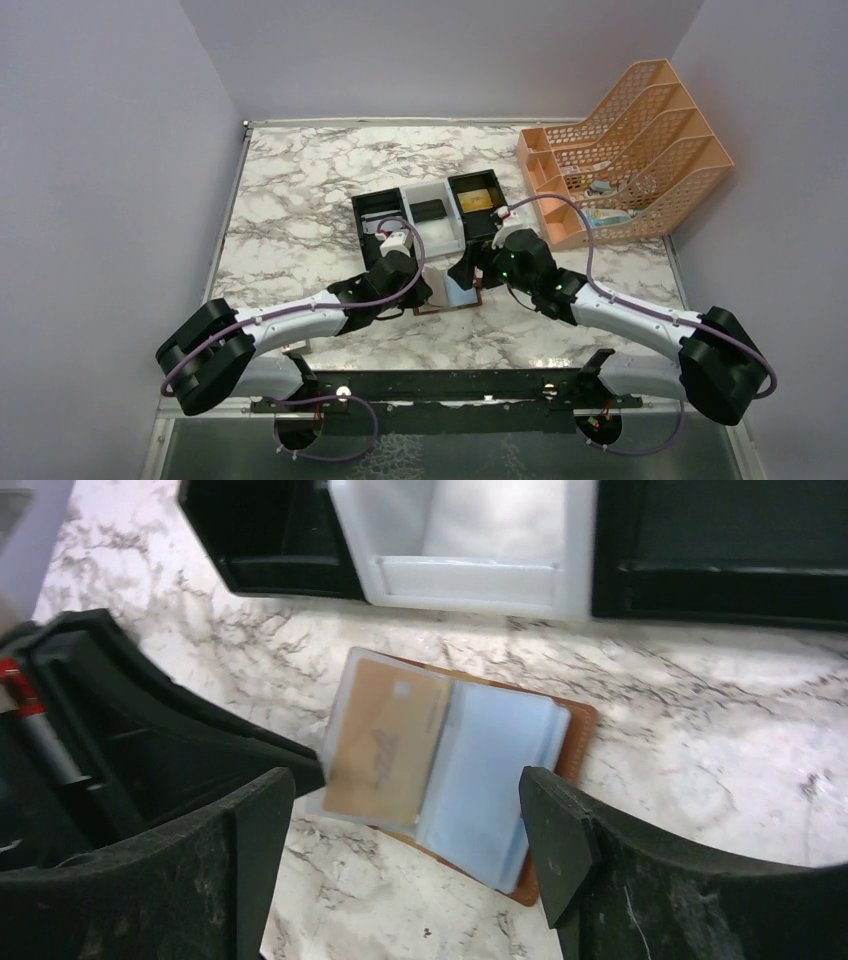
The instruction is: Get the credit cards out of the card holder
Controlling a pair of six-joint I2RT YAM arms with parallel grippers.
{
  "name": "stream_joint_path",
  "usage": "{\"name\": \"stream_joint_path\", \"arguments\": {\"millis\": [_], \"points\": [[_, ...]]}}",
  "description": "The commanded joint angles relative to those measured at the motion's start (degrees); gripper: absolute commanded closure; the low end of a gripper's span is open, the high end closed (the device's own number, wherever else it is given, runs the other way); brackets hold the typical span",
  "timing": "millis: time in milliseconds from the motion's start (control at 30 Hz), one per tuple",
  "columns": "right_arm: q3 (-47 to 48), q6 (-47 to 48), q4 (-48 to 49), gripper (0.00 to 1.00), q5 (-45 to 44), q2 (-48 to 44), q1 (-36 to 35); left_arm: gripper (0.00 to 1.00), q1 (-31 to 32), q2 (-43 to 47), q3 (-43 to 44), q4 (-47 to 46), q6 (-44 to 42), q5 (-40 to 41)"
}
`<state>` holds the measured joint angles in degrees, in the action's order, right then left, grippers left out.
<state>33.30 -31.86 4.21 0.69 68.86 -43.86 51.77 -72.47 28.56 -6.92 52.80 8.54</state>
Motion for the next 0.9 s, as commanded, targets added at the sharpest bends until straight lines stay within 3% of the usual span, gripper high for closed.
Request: {"name": "stream_joint_path", "arguments": {"millis": [0, 467, 567, 700, 767, 867], "points": [[-2.37, -2.73, -0.31, 0.16, -7.07, -2.05, 0.74, 0.84, 0.25, 1.07, 3.17, 9.62, -6.17, 0.49], [-3.82, -2.3, 2.69, 0.16, -0.93, 0.6, 4.92, 0.72, 2.21, -10.07, 8.95, 0.96, -6.46, -2.44], [-3.32, -0.25, 2.91, 0.16, 1.52, 0.49, 4.92, 0.69, 2.64, -7.94, 7.87, 1.71, -5.6, 0.85], [-0.87, 3.37, 1.22, 0.26, 6.29, 1.17, 4.92, 0.63, 2.65, -0.5, 5.3, 6.6, -4.14, 8.52], [0.38, 4.57, 0.86, 0.31, 8.9, 1.82, 4.92, 0.56, 2.64, 3.76, 3.72, 9.59, -3.06, 12.97], [0.96, 4.27, 1.78, 0.34, 6.77, 2.54, 2.78, 0.49, 2.58, 9.85, 1.38, 13.69, -1.3, 18.56]]}}
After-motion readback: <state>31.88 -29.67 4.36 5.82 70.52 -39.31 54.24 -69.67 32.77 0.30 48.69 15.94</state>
